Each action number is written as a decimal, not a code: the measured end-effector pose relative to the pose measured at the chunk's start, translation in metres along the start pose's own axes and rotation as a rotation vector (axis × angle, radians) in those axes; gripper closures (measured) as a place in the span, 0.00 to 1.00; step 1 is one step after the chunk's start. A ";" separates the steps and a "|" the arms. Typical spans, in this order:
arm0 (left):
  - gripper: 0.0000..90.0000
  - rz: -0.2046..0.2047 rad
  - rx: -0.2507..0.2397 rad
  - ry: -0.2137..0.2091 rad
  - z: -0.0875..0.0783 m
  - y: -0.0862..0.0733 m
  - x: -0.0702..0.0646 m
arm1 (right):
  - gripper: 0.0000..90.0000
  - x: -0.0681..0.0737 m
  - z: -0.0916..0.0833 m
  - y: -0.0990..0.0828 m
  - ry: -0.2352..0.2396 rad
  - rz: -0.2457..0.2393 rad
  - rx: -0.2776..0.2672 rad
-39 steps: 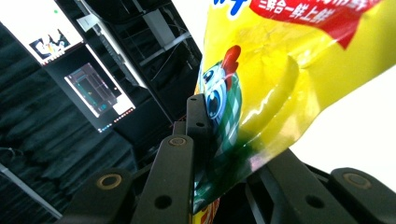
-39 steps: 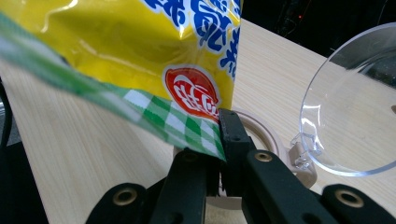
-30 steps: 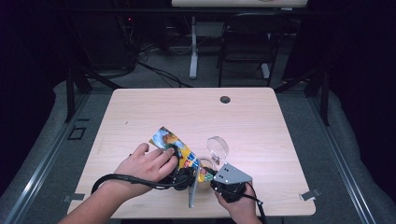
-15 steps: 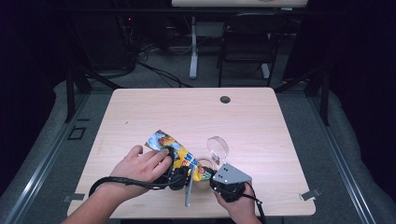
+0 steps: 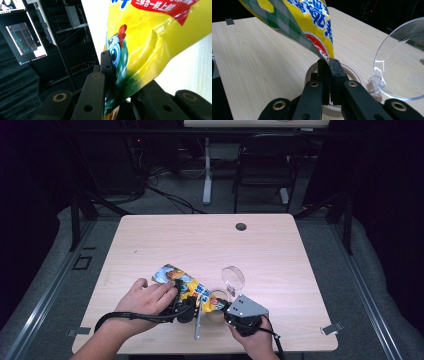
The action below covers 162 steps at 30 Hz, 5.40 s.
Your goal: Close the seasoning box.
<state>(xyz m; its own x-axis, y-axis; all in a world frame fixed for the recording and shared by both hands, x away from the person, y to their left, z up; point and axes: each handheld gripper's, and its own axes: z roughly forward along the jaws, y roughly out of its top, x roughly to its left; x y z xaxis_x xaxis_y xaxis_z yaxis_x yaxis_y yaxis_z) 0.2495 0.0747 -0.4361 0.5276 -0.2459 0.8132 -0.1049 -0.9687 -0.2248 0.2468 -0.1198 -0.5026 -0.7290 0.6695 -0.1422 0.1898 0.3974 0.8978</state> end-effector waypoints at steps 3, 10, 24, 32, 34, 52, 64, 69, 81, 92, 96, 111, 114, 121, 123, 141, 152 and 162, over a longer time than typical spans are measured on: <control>0.94 -0.006 -0.005 -0.005 0.001 -0.001 -0.001 | 0.99 0.000 0.000 0.000 0.001 0.001 0.000; 0.94 -0.032 -0.011 -0.015 0.002 -0.003 -0.003 | 0.99 0.000 0.000 0.000 -0.003 -0.002 -0.002; 0.95 -0.115 -0.046 -0.048 0.007 -0.011 -0.008 | 0.99 0.000 0.001 0.001 -0.011 -0.011 -0.010; 0.95 -0.190 -0.075 -0.061 0.010 -0.018 -0.013 | 0.99 -0.001 0.001 0.002 -0.007 -0.010 -0.025; 0.95 -0.208 -0.084 -0.063 0.012 -0.020 -0.016 | 0.99 -0.001 0.001 0.002 -0.008 -0.010 -0.027; 0.95 -0.292 -0.128 -0.075 0.017 -0.027 -0.026 | 0.97 -0.002 0.001 0.003 -0.006 -0.011 -0.052; 0.97 -0.345 -0.168 -0.100 0.021 -0.032 -0.037 | 0.91 -0.004 0.000 0.003 -0.008 -0.003 -0.066; 0.97 -0.376 -0.195 -0.106 0.024 -0.035 -0.040 | 0.83 -0.005 0.000 0.002 -0.007 0.004 -0.072; 0.97 -0.445 -0.237 -0.157 0.031 -0.041 -0.045 | 0.66 -0.010 0.001 -0.001 -0.021 0.042 -0.059; 0.97 -0.476 -0.266 -0.190 0.034 -0.042 -0.048 | 0.63 -0.015 0.004 -0.005 -0.033 0.080 -0.027; 0.97 -0.498 -0.284 -0.195 0.035 -0.043 -0.050 | 0.63 -0.018 0.005 -0.007 -0.037 0.093 -0.009; 0.98 -0.517 -0.298 -0.202 0.037 -0.046 -0.053 | 0.66 -0.019 0.009 -0.012 -0.020 0.127 0.012; 0.98 -0.525 -0.304 -0.208 0.037 -0.047 -0.053 | 0.67 -0.020 0.009 -0.013 -0.021 0.132 0.015; 0.98 -0.536 -0.318 -0.217 0.039 -0.048 -0.054 | 0.67 -0.020 0.014 -0.016 -0.008 0.137 0.040; 0.98 -0.545 -0.326 -0.222 0.040 -0.049 -0.054 | 0.67 -0.019 0.014 -0.015 -0.009 0.134 0.033; 0.98 -0.621 -0.359 -0.236 0.047 -0.055 -0.059 | 0.68 -0.017 0.011 -0.006 -0.006 0.137 -0.037; 0.97 -0.671 -0.389 -0.279 0.056 -0.060 -0.063 | 0.68 -0.015 0.012 -0.002 0.000 0.129 -0.047; 0.97 -0.714 -0.415 -0.320 0.063 -0.063 -0.067 | 0.68 -0.014 0.013 0.000 0.007 0.121 -0.052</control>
<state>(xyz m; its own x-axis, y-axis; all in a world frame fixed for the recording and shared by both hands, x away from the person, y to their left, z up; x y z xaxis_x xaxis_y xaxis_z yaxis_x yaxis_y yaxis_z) 0.2741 0.1539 -0.5106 0.7883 0.3832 0.4813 0.0754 -0.8366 0.5426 0.2651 -0.1209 -0.5057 -0.7075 0.7062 -0.0284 0.2425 0.2803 0.9288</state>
